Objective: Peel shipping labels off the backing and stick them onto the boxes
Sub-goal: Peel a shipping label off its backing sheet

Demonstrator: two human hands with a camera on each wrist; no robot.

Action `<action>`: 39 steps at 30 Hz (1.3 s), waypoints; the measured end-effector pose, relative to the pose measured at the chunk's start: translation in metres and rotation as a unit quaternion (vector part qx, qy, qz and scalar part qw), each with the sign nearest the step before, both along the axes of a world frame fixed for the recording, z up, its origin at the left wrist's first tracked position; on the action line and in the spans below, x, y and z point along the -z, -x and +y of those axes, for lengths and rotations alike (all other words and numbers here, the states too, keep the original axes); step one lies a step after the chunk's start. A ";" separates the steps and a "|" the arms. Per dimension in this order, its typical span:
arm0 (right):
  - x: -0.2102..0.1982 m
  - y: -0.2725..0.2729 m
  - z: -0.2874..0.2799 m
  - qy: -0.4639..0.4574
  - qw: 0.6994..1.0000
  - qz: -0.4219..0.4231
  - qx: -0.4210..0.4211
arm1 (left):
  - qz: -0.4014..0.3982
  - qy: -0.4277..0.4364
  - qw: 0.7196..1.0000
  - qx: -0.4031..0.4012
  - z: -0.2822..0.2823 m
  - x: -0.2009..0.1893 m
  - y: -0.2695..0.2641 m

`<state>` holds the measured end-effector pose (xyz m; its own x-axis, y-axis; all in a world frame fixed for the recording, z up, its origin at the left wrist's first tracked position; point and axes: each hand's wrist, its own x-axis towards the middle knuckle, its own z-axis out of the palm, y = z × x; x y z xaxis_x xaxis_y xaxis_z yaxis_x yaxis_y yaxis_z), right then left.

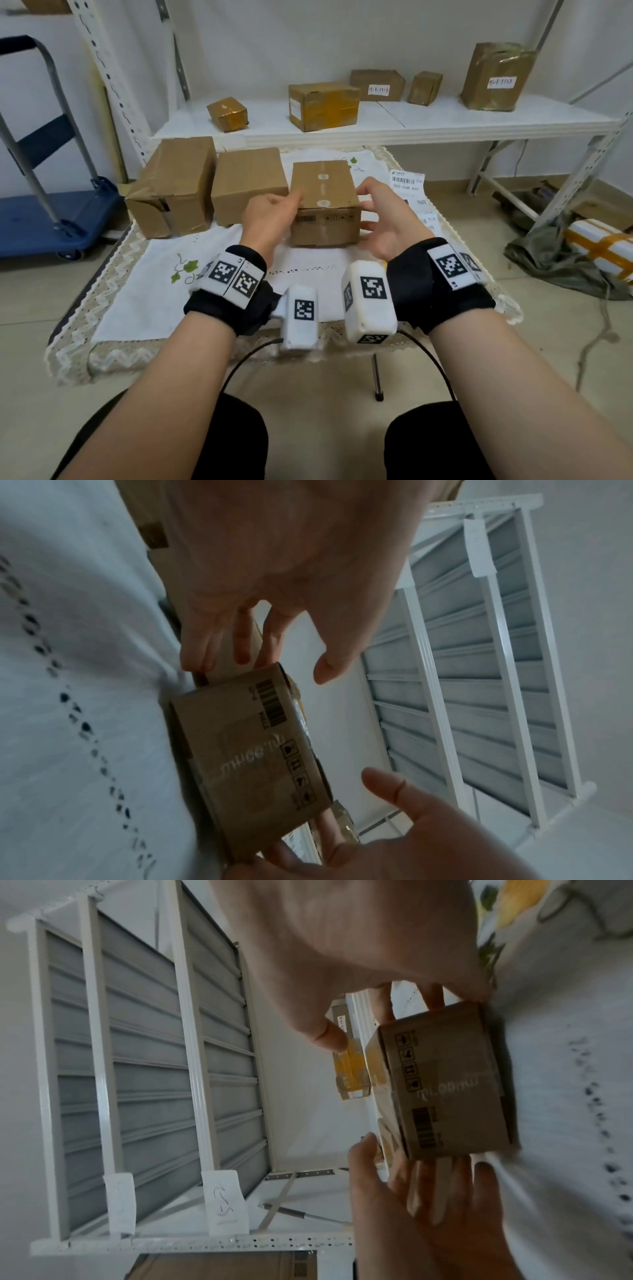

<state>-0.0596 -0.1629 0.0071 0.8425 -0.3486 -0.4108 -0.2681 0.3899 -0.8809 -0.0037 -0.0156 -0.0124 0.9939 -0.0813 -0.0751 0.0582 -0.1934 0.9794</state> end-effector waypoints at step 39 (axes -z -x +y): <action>-0.001 0.097 -0.100 0.048 0.990 0.067 0.113 | -0.169 -0.071 0.919 0.349 -0.087 0.010 0.066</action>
<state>-0.1566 -0.2632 0.0081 0.6787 -0.5654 -0.4687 -0.3000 0.3691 -0.8796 -0.0695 -0.1026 -0.0221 0.6718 -0.7210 0.1700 -0.4316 -0.1944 0.8809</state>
